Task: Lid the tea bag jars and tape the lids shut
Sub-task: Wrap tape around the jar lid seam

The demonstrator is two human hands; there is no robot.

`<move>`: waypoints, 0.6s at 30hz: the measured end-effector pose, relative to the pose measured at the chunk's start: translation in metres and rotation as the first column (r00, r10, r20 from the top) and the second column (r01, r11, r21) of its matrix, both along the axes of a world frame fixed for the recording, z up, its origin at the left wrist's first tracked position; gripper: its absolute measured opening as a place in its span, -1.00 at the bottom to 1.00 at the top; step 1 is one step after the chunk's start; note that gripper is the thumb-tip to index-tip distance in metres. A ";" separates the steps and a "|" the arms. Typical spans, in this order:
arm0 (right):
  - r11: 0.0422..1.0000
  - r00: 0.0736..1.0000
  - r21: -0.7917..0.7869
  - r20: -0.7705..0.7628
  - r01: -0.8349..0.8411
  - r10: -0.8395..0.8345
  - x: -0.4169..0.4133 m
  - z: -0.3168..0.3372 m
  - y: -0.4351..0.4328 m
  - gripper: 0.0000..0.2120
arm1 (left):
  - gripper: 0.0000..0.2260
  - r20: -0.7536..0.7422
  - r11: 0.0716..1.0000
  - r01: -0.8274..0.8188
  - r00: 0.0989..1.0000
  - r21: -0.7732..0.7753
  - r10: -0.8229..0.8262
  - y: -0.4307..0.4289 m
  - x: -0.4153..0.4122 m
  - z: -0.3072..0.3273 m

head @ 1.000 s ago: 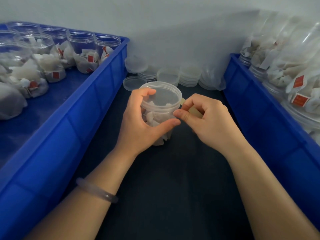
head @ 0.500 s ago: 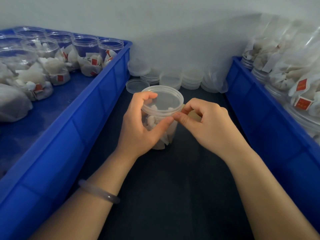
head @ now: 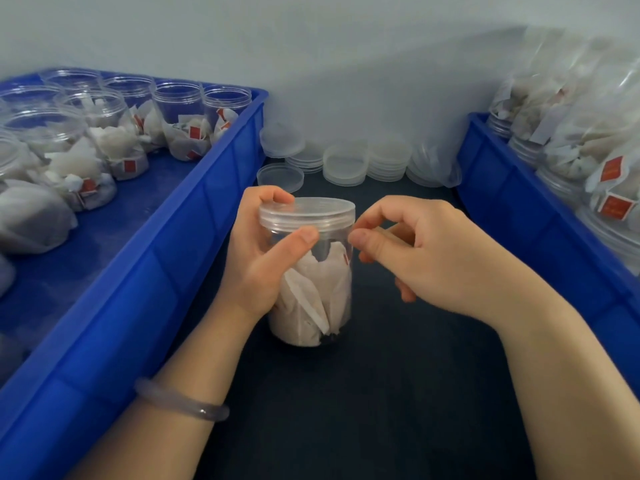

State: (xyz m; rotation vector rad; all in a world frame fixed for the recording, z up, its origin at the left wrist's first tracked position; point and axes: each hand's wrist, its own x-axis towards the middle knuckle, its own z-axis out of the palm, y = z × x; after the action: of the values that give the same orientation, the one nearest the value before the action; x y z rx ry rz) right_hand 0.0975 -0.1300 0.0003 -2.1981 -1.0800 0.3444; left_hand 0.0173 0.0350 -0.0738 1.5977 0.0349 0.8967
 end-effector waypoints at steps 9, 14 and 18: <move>0.999 0.998 -0.025 -0.034 0.043 -0.044 0.008 0.012 -0.012 -0.49 | -0.63 -0.069 0.975 0.202 0.976 -0.095 -0.209 0.000 -0.006 0.002; 0.998 0.998 0.022 0.004 0.055 -0.055 0.009 0.009 -0.011 -0.41 | -0.48 -0.042 0.910 0.302 0.944 -0.284 -0.326 -0.004 -0.009 0.005; 1.000 1.000 0.020 -0.012 -0.024 0.024 0.012 0.003 -0.007 -0.33 | -0.18 -0.016 0.811 0.362 0.910 -0.460 -0.415 -0.004 -0.015 0.006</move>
State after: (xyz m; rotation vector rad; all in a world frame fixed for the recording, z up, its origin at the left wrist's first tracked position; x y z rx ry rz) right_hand 0.1096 -0.1369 0.0032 -2.1643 -1.0989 0.3558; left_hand 0.0027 0.0310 -0.0682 1.1571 -0.0053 0.4280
